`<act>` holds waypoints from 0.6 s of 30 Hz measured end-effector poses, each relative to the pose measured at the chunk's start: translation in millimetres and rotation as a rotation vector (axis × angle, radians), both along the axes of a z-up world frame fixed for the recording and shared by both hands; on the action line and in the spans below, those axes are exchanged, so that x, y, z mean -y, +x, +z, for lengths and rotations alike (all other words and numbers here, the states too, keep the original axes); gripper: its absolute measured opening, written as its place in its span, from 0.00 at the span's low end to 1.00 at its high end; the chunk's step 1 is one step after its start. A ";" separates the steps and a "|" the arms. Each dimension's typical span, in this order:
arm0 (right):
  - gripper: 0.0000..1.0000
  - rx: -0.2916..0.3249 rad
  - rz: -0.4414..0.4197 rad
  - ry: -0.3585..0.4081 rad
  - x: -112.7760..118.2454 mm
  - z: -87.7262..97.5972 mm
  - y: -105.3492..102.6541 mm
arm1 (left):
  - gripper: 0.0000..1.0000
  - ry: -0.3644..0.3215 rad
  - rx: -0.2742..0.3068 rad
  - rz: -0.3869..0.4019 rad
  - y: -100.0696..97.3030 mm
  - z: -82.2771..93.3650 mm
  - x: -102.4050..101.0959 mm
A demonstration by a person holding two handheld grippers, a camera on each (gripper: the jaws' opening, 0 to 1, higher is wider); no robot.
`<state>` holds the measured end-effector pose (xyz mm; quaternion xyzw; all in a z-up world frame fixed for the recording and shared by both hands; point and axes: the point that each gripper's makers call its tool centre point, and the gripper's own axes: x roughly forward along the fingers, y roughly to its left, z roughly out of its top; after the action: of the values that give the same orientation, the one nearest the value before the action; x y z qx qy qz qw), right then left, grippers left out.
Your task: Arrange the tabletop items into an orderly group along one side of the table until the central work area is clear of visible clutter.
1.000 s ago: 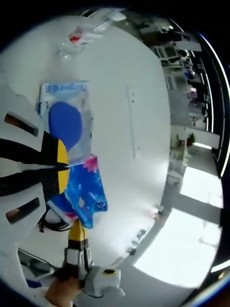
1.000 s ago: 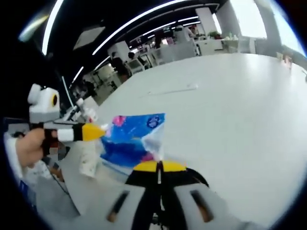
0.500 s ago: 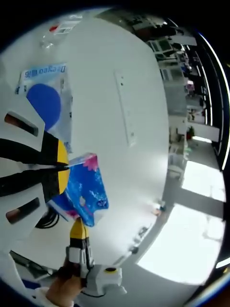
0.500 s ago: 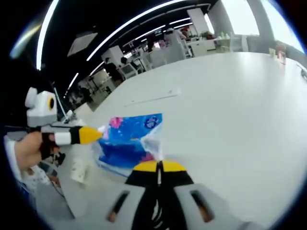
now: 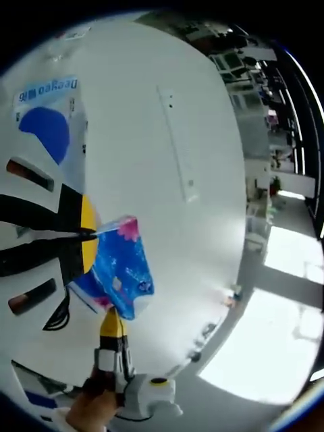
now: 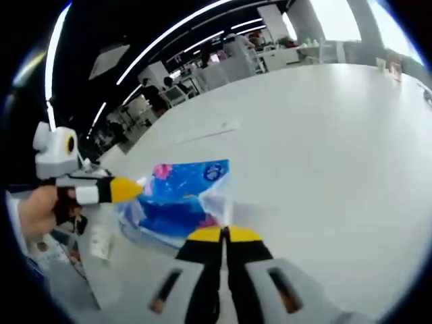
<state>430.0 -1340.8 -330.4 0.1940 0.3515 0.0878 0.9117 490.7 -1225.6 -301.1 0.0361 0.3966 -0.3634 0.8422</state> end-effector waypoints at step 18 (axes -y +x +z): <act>0.00 -0.076 0.015 0.001 13.6 -31.6 11.4 | 0.00 0.031 -0.067 0.032 11.4 -41.6 11.1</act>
<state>441.5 -1354.4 -362.0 0.1951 0.3873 0.0873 0.8968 502.2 -1236.7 -342.6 0.0308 0.4305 -0.3447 0.8336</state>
